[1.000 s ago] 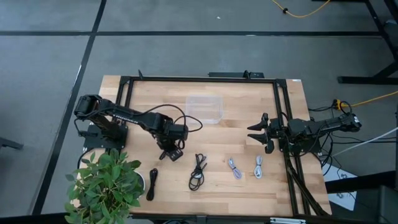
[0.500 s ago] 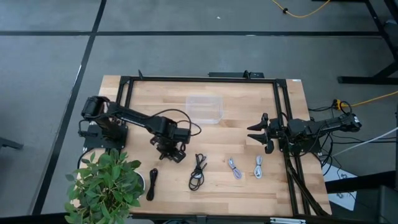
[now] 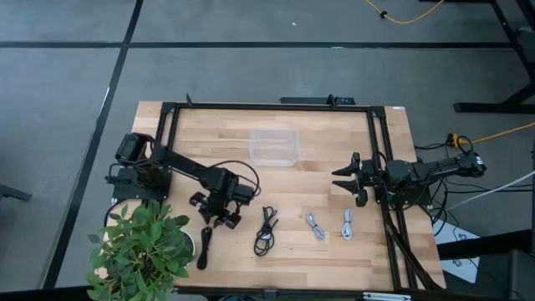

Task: Pick and place USB-C Cables
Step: Put the bottom black charger cable into the transparent bin

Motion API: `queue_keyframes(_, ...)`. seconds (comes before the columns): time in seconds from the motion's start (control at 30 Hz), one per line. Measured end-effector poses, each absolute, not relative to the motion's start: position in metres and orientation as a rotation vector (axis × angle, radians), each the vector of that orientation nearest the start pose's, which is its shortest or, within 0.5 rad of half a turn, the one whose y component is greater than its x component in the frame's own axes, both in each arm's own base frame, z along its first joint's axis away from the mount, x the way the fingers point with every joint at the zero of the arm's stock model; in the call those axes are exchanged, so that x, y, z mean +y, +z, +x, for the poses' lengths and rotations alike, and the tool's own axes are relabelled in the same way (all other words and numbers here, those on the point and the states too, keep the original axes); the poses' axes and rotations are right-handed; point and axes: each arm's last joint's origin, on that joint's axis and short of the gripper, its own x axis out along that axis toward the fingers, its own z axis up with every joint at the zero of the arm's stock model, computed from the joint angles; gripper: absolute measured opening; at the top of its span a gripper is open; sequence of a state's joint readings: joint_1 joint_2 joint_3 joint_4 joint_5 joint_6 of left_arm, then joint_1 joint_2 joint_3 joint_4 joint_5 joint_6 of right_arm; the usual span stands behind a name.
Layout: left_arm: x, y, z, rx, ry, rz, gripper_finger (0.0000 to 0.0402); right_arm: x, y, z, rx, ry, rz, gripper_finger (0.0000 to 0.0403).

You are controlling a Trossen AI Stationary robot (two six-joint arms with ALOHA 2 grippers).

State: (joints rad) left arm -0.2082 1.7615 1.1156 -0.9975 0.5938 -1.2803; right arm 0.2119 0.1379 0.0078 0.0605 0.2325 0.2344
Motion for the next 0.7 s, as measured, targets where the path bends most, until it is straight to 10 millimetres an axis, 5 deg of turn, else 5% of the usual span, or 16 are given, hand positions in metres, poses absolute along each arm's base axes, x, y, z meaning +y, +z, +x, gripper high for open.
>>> queue_keyframes(0.7,-0.118,0.158,0.277,1.873,0.657,-1.136,0.0124,0.017,0.160,0.104,0.079,0.022,0.255,0.0164)
